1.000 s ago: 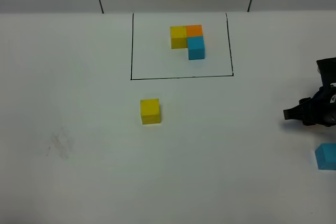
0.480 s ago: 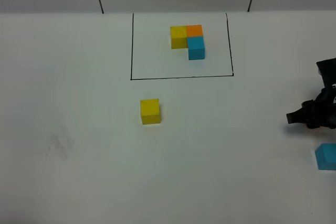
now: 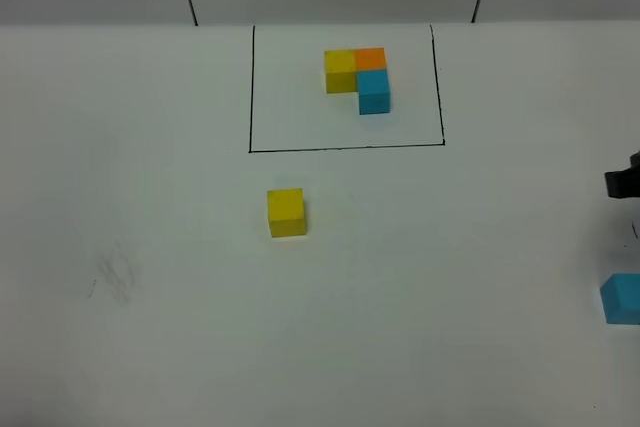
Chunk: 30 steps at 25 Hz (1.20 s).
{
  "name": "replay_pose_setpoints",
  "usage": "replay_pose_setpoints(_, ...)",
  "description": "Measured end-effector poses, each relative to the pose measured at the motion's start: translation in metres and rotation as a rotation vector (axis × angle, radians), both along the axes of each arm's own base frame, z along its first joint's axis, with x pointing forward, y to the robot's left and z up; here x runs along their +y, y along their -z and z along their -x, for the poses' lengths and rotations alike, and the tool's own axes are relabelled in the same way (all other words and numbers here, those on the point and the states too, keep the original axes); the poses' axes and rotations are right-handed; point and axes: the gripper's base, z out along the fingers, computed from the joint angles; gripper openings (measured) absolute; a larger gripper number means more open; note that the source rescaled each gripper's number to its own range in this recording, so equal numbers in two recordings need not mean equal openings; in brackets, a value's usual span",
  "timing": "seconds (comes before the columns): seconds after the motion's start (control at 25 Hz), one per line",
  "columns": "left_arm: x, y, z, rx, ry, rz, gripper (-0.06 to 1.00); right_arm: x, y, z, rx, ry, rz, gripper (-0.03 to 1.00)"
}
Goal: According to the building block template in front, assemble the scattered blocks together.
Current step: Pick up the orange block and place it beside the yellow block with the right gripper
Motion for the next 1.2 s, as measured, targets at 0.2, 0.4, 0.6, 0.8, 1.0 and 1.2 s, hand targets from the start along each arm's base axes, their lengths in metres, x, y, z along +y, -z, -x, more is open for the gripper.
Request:
replay_pose_setpoints(0.2, 0.000, 0.000, 0.000, 0.000, 0.000, 0.000, 0.00, 0.002, -0.020, 0.038, 0.072, -0.061, 0.053, 0.46)
replay_pose_setpoints(0.4, 0.000, 0.000, 0.000, 0.000, 0.000, 0.000, 0.00, 0.021, -0.032, 0.060, 0.064, -0.279, 0.146, 0.46)
replay_pose_setpoints(0.6, 0.000, 0.000, 0.000, 0.000, 0.000, 0.000, 0.00, 0.043, -0.029, 0.070, 0.099, -0.748, 0.411, 0.46)
replay_pose_setpoints(0.8, 0.000, 0.000, 0.000, 0.000, 0.000, 0.000, 0.00, 0.062, -0.031, 0.074, 0.020, -0.997, 0.493, 0.46)
replay_pose_setpoints(1.0, 0.000, 0.000, 0.000, 0.000, 0.000, 0.000, 0.00, 0.071, -0.018, 0.056, 0.039, -1.013, 0.476, 0.46)
replay_pose_setpoints(1.2, 0.000, 0.000, 0.000, 0.000, 0.000, 0.000, 0.00, 0.088, -0.002, 0.024, 0.128, -1.043, 0.407, 0.46)
